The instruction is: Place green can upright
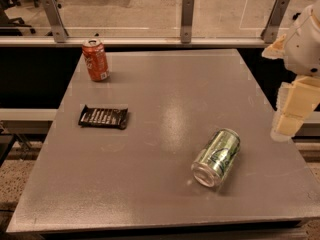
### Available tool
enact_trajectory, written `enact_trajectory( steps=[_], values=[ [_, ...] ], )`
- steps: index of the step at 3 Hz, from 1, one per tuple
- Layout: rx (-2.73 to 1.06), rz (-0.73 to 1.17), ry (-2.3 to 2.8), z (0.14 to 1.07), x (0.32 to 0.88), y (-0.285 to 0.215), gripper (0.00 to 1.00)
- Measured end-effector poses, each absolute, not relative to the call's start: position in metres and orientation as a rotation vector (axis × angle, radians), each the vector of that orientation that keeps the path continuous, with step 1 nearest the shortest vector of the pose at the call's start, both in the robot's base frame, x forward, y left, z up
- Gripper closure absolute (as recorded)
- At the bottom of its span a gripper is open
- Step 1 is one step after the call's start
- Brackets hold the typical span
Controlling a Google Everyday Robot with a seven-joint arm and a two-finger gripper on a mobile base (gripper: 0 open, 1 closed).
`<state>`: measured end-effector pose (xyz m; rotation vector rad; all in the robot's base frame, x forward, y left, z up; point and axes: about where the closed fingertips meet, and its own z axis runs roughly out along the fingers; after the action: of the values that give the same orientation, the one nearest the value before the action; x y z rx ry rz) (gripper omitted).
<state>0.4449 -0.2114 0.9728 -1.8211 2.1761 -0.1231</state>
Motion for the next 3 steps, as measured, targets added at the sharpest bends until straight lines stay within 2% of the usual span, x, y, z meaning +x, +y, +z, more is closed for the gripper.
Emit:
enact_trajectory(
  steps=[3],
  values=[
    [-2.274,-0.082,1.637,0.926,0.446,-0.174,0.00]
  ],
)
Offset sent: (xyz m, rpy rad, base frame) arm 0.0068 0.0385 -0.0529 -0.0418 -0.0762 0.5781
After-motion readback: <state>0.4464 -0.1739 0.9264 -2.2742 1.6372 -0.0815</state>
